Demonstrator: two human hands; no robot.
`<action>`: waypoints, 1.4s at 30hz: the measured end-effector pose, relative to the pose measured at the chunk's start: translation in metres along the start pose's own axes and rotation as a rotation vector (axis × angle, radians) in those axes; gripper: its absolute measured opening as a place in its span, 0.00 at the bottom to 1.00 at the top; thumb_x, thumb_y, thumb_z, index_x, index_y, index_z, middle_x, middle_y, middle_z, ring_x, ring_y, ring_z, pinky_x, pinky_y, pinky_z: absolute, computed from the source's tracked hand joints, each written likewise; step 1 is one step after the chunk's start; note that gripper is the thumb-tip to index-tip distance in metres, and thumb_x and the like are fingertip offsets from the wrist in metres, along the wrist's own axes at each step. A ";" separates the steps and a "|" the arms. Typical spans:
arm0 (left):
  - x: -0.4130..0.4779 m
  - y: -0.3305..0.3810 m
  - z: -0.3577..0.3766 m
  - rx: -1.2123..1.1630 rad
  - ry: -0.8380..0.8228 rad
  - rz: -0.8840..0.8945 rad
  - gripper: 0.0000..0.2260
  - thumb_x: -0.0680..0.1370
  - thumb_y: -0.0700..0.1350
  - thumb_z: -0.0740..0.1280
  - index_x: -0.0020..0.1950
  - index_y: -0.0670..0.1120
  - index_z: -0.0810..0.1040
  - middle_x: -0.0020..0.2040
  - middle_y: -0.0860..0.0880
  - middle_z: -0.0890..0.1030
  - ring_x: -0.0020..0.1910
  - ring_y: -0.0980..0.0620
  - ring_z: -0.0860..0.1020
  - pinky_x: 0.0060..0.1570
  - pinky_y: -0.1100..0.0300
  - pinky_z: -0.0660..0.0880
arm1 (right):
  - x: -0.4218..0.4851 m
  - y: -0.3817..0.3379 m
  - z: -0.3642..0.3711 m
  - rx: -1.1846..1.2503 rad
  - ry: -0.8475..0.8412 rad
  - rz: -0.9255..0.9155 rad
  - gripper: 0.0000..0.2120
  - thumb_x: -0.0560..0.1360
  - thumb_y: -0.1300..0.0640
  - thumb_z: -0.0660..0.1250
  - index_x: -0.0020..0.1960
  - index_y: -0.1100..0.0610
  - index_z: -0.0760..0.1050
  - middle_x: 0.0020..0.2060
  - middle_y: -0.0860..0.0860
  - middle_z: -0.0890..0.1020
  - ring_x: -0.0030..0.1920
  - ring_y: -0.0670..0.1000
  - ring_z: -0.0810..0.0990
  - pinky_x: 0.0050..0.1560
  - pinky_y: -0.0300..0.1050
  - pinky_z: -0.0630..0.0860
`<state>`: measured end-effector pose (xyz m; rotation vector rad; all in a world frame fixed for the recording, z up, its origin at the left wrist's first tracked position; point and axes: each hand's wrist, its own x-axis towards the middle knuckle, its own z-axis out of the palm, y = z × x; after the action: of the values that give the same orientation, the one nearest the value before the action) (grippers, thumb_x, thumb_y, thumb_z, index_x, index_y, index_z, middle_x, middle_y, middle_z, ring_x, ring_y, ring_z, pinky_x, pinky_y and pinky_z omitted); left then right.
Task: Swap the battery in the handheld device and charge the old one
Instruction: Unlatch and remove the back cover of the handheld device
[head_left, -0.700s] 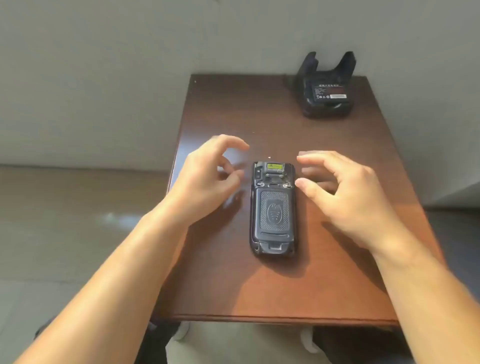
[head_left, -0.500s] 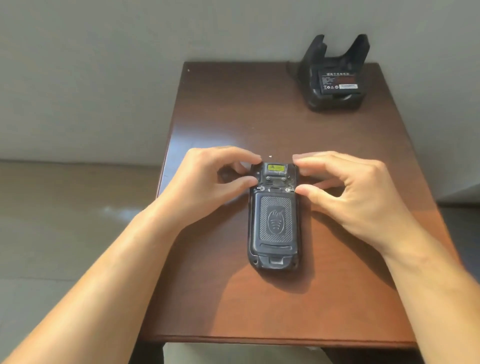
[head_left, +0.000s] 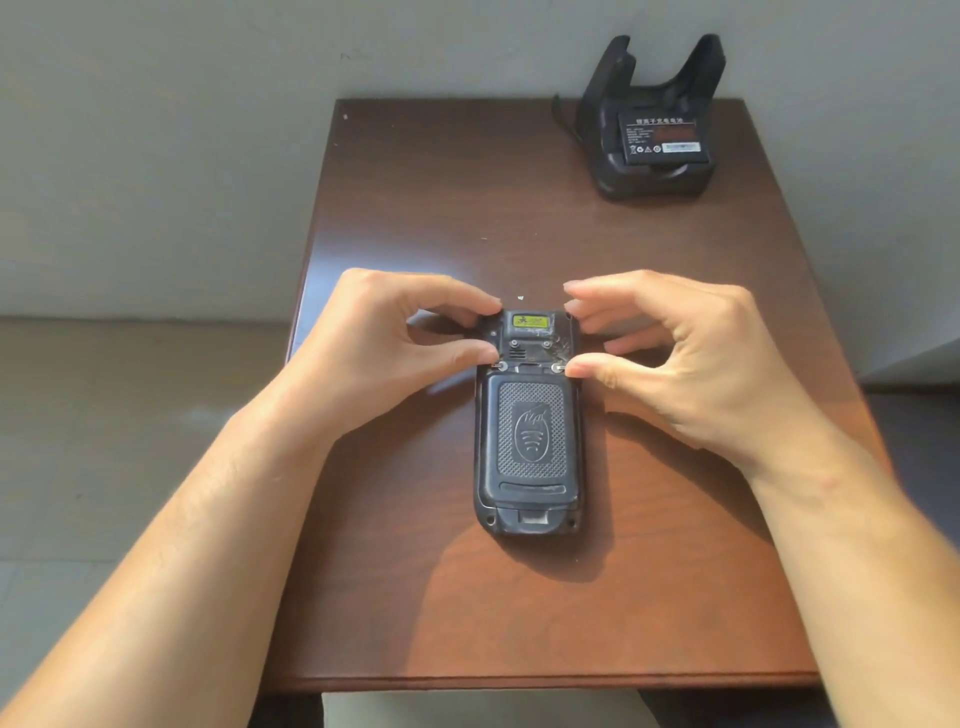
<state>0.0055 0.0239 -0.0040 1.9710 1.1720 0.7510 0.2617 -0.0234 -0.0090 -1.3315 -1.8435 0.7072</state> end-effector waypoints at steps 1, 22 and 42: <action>0.001 0.000 -0.001 -0.004 -0.007 -0.003 0.17 0.69 0.44 0.81 0.57 0.45 0.86 0.48 0.48 0.88 0.49 0.57 0.85 0.56 0.66 0.79 | 0.001 0.000 0.001 -0.008 -0.002 -0.013 0.25 0.68 0.55 0.81 0.63 0.55 0.81 0.52 0.49 0.86 0.51 0.47 0.86 0.49 0.49 0.85; -0.002 0.007 0.001 0.165 -0.013 0.122 0.16 0.71 0.41 0.80 0.58 0.43 0.86 0.53 0.50 0.88 0.52 0.61 0.83 0.54 0.71 0.78 | 0.008 0.003 0.005 -0.104 0.083 -0.120 0.15 0.70 0.57 0.80 0.55 0.59 0.85 0.48 0.47 0.87 0.49 0.41 0.85 0.44 0.36 0.82; -0.004 0.002 0.004 0.248 0.013 0.193 0.14 0.71 0.43 0.79 0.56 0.41 0.87 0.56 0.47 0.87 0.54 0.56 0.85 0.56 0.64 0.79 | 0.013 -0.008 0.001 -0.108 -0.047 -0.018 0.12 0.71 0.57 0.79 0.54 0.57 0.84 0.49 0.48 0.86 0.52 0.44 0.85 0.56 0.43 0.81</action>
<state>0.0074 0.0186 -0.0054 2.3133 1.1384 0.7451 0.2541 -0.0139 -0.0004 -1.3760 -1.9528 0.6423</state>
